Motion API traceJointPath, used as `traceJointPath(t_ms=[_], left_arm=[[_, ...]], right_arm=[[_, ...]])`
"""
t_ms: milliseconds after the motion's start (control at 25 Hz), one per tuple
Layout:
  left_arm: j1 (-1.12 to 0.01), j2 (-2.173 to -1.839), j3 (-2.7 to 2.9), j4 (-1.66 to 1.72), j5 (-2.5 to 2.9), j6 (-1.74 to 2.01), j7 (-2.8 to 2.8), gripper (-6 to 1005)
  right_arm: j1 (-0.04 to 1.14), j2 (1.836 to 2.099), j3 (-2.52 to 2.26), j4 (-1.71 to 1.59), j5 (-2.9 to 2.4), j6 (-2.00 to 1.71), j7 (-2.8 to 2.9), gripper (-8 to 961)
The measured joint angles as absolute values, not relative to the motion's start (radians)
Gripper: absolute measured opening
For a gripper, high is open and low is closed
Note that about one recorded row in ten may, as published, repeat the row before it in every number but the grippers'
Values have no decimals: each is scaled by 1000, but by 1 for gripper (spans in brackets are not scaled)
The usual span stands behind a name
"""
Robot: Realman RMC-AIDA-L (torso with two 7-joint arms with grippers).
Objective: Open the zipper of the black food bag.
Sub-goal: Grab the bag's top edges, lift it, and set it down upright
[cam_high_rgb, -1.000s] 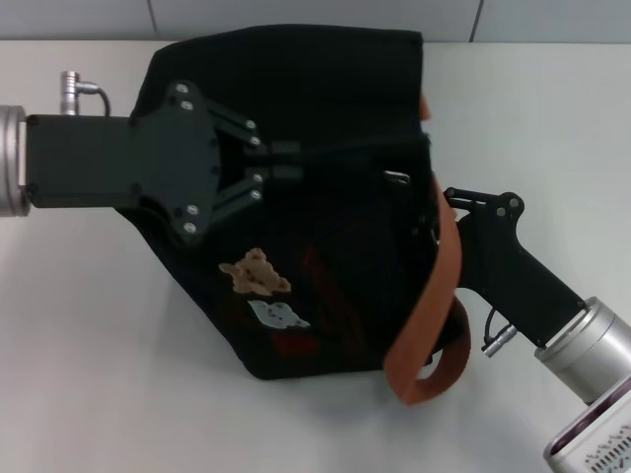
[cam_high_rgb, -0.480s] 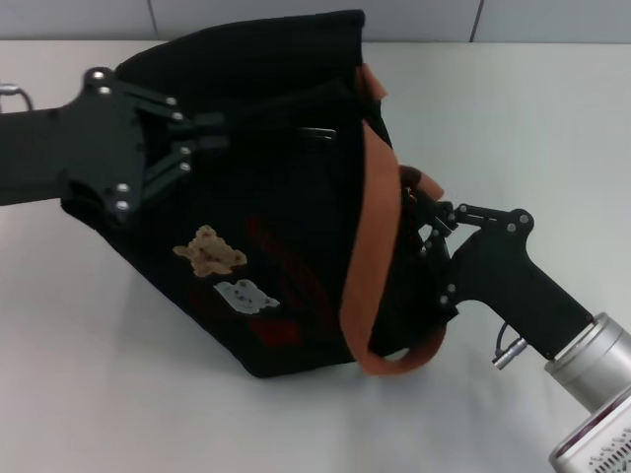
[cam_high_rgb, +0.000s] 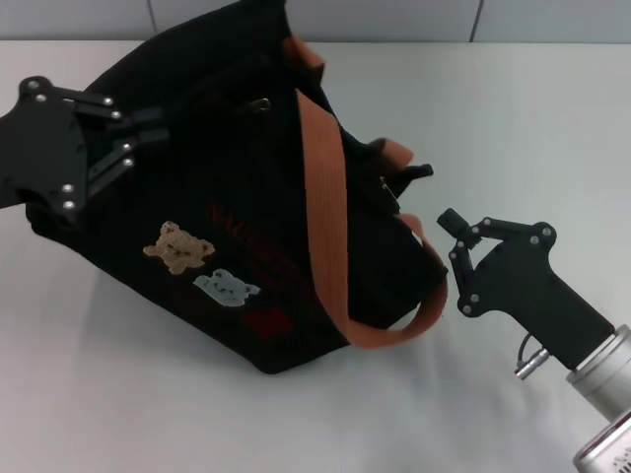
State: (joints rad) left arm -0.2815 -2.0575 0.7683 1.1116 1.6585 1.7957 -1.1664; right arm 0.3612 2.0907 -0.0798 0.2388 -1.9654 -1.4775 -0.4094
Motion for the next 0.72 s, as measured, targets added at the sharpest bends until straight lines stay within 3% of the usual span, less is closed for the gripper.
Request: traceJointPath(t_ms=[720], left_arm=[[-276, -2058, 760, 1107, 1658, 1821, -1166, 92]], right_arm=[[381, 2092, -33, 245, -1964, -1507, -302, 15]])
